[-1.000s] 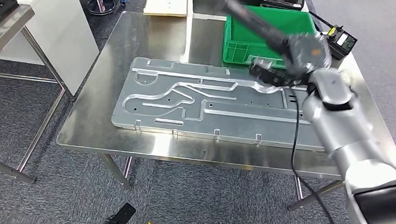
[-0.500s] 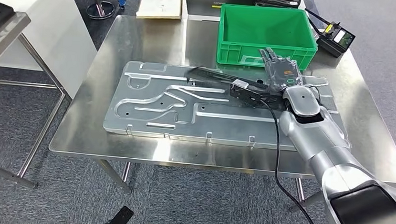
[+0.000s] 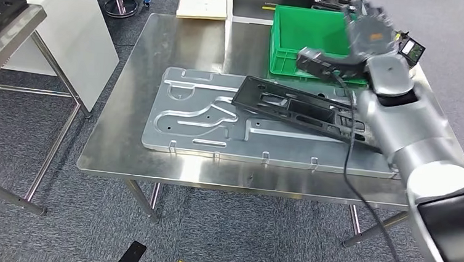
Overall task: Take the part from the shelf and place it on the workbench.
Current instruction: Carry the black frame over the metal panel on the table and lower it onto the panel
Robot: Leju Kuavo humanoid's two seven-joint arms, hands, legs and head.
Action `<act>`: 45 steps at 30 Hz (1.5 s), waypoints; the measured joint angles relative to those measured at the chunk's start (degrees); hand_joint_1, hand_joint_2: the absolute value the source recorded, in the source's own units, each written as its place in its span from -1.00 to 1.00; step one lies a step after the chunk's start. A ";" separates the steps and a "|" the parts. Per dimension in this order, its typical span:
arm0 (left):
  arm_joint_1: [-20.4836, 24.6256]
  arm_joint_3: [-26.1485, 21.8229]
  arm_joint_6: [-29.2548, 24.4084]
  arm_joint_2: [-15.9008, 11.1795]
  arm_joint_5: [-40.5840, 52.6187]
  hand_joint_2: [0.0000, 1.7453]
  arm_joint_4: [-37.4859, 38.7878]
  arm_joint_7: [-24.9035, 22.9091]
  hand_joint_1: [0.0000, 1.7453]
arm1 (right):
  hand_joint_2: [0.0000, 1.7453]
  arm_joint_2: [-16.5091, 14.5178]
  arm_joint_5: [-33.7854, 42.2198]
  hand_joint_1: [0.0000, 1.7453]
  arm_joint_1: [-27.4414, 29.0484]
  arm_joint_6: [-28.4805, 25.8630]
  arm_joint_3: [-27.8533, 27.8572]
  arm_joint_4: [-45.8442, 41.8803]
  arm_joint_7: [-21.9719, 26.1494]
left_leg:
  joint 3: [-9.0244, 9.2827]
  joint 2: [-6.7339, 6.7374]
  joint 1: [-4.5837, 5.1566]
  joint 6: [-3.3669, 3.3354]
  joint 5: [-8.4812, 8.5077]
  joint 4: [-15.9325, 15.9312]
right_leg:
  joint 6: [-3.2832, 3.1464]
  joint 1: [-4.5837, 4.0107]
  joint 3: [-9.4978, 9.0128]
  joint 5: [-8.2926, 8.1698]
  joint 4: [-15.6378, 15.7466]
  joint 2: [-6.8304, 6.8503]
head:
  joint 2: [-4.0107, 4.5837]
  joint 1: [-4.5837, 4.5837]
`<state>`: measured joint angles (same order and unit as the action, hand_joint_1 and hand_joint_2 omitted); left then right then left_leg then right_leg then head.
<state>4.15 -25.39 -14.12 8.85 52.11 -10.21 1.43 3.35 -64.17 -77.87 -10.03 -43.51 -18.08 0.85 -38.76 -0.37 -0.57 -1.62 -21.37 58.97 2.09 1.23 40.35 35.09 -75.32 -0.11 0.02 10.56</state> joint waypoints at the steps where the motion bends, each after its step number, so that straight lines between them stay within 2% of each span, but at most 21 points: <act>1: -0.08 -0.13 0.03 0.00 -0.02 -1.00 0.00 0.04 -1.00 | -1.00 0.74 -0.76 -1.00 -1.07 -0.01 -0.01 -0.12 -0.21 | -0.36 -0.04 0.15 -0.02 0.35 0.01 | -0.27 -0.11 -1.83 -1.25 2.29 0.00 | 0.00 0.00; 3: -0.16 -0.37 0.07 0.03 -0.10 -1.00 0.00 0.15 -1.00 | -1.00 2.38 -2.14 -1.00 -3.59 -0.07 -0.01 -0.63 -0.38 | -1.10 -0.12 0.47 0.10 1.08 0.04 | -1.03 -0.50 -7.14 -3.86 10.50 0.03 | 0.00 0.00; 5: -0.24 -0.65 0.07 0.06 -0.22 -1.00 0.00 0.29 -1.00 | -1.00 3.90 -3.27 -1.00 -6.03 -0.33 -0.01 -1.34 -0.31 | -1.63 -0.15 0.58 0.51 1.96 -0.15 | -1.41 -0.99 -10.01 -5.10 15.80 0.14 | 0.00 0.03; 8: -0.64 -1.26 -0.02 0.11 -0.45 -1.00 0.00 0.55 -1.00 | -1.00 6.84 -4.68 -1.00 -8.05 -1.31 0.01 -2.03 0.51 | -1.96 -0.25 0.42 1.47 3.21 -0.85 | -1.89 -1.11 -9.51 -6.58 17.18 0.43 | 0.00 0.02; 9: -0.85 -1.44 -0.08 0.13 -0.52 -1.00 0.00 0.61 -1.00 | -1.00 8.05 -4.94 -1.00 -8.31 -1.79 0.02 -2.31 1.04 | -2.28 -0.25 0.41 1.78 2.43 -0.45 | -2.21 -0.93 -9.23 -7.31 17.54 0.59 | 0.00 0.02; 11: -1.18 -1.75 -0.22 0.13 -0.72 -1.00 0.00 0.65 -1.00 | -1.00 11.08 -5.04 -1.00 -8.45 -3.06 0.28 -3.22 2.19 | -3.53 -0.13 0.29 2.32 -2.29 3.72 | -2.65 -0.56 -8.46 -8.67 18.09 1.05 | 0.00 0.01; 13: -1.34 -2.09 -0.33 0.14 -0.89 -1.00 0.00 0.67 -1.00 | -1.00 14.72 -4.36 -1.00 -8.10 -4.80 1.02 -4.27 3.34 | -4.94 0.05 0.00 2.77 -7.65 11.33 | -2.69 -0.50 -7.22 -9.69 18.10 1.39 | 0.00 0.02; 14: -1.38 -2.26 -0.39 0.15 -0.93 -1.00 0.00 0.70 -1.00 | -1.00 16.49 -3.54 -1.00 -7.44 -5.94 1.58 -4.84 3.96 | -5.04 0.12 -0.16 2.93 -8.68 14.33 | -2.57 -0.48 -6.57 -10.19 18.08 1.52 | 0.00 0.02; 15: -1.42 -2.44 -0.44 0.15 -0.92 -1.00 0.00 0.75 -1.00 | -1.00 18.33 -2.32 -1.00 -6.34 -7.17 2.33 -5.53 4.63 | -4.37 0.17 -0.29 3.03 -8.42 15.73 | -2.42 -0.45 -5.96 -10.69 18.04 1.63 | 0.00 0.02; 17: -1.50 -2.67 -0.59 0.15 -0.63 -1.00 0.00 1.02 -1.00 | -1.00 21.88 1.48 -1.00 -2.44 -9.59 4.62 -7.67 6.16 | -0.10 0.20 -0.49 3.07 -5.81 12.39 | -1.97 -0.36 -4.89 -11.46 17.93 1.64 | 0.00 0.02; 19: -1.47 -2.73 -0.85 0.16 -0.16 -1.00 0.00 1.66 -1.00 | -1.00 25.36 6.02 -1.00 3.46 -12.18 8.23 -10.89 7.55 | 6.02 0.02 -0.51 2.79 -5.73 4.46 | -1.29 -0.42 -4.17 -12.01 17.73 1.61 | 0.00 0.01; 21: -1.43 -2.83 -1.15 0.19 0.13 -1.00 0.00 2.43 -1.00 | -1.00 28.39 9.62 -1.00 11.12 -15.43 13.13 -14.93 8.57 | 9.25 -0.28 -0.36 2.04 -7.29 -0.42 | -0.44 -0.66 -4.13 -12.59 17.75 1.72 | 0.00 0.00; 24: -1.58 -3.18 -1.45 0.35 0.45 -1.00 0.00 3.20 -1.00 | -1.00 31.43 11.36 -1.00 24.36 -18.59 22.11 -21.48 9.93 | 9.36 -0.58 -0.37 0.32 -6.72 -1.52 | 0.73 -0.41 -4.19 -12.58 17.61 1.71 | 0.00 -0.01; 27: -1.58 -3.62 -1.68 0.45 0.81 -1.00 0.00 3.62 -1.00 | -1.00 32.55 11.67 -1.00 36.49 -19.16 31.61 -27.47 10.73 | 8.44 -0.55 -0.24 -1.00 -5.62 -1.87 | 1.31 -0.07 -0.87 -7.12 9.88 0.69 | 0.00 -0.02; 29: -1.66 -3.97 -1.84 0.50 0.90 -1.00 0.00 3.74 -1.00 | -1.00 32.49 12.32 -1.00 43.57 -19.75 36.81 -30.22 11.73 | 7.62 -0.61 0.12 -1.29 -5.12 -1.83 | 1.54 0.02 1.84 -3.88 2.85 0.42 | 0.00 -0.02; 30: -1.72 -4.13 -1.94 0.52 0.94 -1.00 0.00 3.75 -1.00 | -1.00 32.00 12.89 -1.00 47.03 -20.28 39.13 -31.34 12.71 | 7.35 -0.65 0.30 -1.30 -4.94 -1.82 | 1.52 0.03 1.86 -3.78 1.89 0.39 | 0.00 -0.02; 35: -1.63 -4.61 -2.13 0.89 1.79 -1.00 0.00 3.11 -1.00 | -1.00 25.51 19.17 -1.00 60.60 -20.94 50.04 -33.58 19.59 | 6.86 -0.71 0.97 -0.74 -4.68 -1.58 | -0.20 -0.35 -7.56 -8.91 17.00 0.59 | 0.00 -0.02; 38: -1.57 -4.64 -2.13 1.03 2.45 -1.00 0.00 2.53 -1.00 | -1.00 19.94 24.26 -1.00 64.95 -18.68 55.49 -31.45 22.55 | 6.70 -0.62 0.93 0.27 -4.76 -1.45 | -1.10 -0.69 -7.91 -9.13 18.14 0.60 | 0.00 -0.01; 40: -1.56 -4.65 -2.15 1.06 2.81 -1.00 0.00 2.39 -1.00 | -1.00 15.99 26.53 -1.00 66.57 -16.93 58.31 -27.99 23.90 | 6.02 -0.41 0.88 1.04 -6.29 0.30 | -1.84 -0.41 -7.96 -9.51 18.61 0.59 | 0.00 0.00; 43: -1.53 -4.66 -2.16 1.06 3.39 -1.00 0.00 2.39 -1.00 | -1.00 10.42 28.76 -1.00 67.94 -14.42 62.03 -20.36 23.80 | 1.91 -0.15 0.59 1.98 -11.93 10.13 | -2.45 -0.25 -7.78 -9.77 18.79 0.65 | 0.00 0.01; 45: -1.66 -4.66 -2.16 1.05 3.82 -1.00 0.00 2.43 -1.00 | -1.00 7.04 29.38 -1.00 68.83 -13.31 64.16 -14.59 21.81 | 0.22 -0.08 0.34 2.45 -13.21 14.51 | -2.48 -0.19 -7.54 -9.79 18.58 0.67 | 0.00 0.01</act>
<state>2.49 -30.05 -16.28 9.90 55.93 -10.21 3.86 10.39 -34.79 -9.04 -23.34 20.65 -32.67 22.66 -38.54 -0.45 -0.23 0.83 -34.59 73.48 -0.39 1.04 32.80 25.30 -56.75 0.56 0.02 10.57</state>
